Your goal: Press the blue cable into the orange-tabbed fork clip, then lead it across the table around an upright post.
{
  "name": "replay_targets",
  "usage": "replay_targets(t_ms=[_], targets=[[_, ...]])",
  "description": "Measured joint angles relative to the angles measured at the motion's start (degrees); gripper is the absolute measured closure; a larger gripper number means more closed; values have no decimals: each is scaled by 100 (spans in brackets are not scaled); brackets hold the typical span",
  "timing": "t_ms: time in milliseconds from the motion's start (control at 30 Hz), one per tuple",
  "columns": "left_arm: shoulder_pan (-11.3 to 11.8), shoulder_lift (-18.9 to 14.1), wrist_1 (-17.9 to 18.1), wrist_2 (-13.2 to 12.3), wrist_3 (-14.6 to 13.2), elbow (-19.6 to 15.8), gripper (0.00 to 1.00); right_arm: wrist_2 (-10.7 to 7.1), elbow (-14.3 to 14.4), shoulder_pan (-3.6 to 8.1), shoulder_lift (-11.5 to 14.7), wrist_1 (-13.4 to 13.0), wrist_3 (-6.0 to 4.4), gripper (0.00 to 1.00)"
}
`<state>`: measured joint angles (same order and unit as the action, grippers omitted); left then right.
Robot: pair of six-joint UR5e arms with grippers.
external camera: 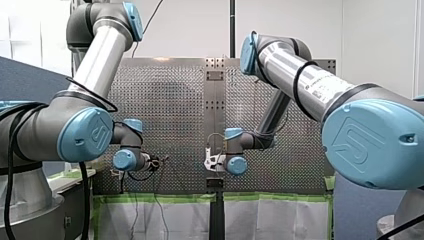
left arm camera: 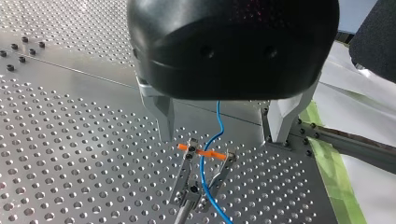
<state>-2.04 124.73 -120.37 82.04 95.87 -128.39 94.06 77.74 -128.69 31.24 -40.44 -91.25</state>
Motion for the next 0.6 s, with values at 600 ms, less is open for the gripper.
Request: replay_targets(t_ms=[600], targets=[[-269,0,-7,32,-206,31,0,5,0,0,-6,0,0,100]])
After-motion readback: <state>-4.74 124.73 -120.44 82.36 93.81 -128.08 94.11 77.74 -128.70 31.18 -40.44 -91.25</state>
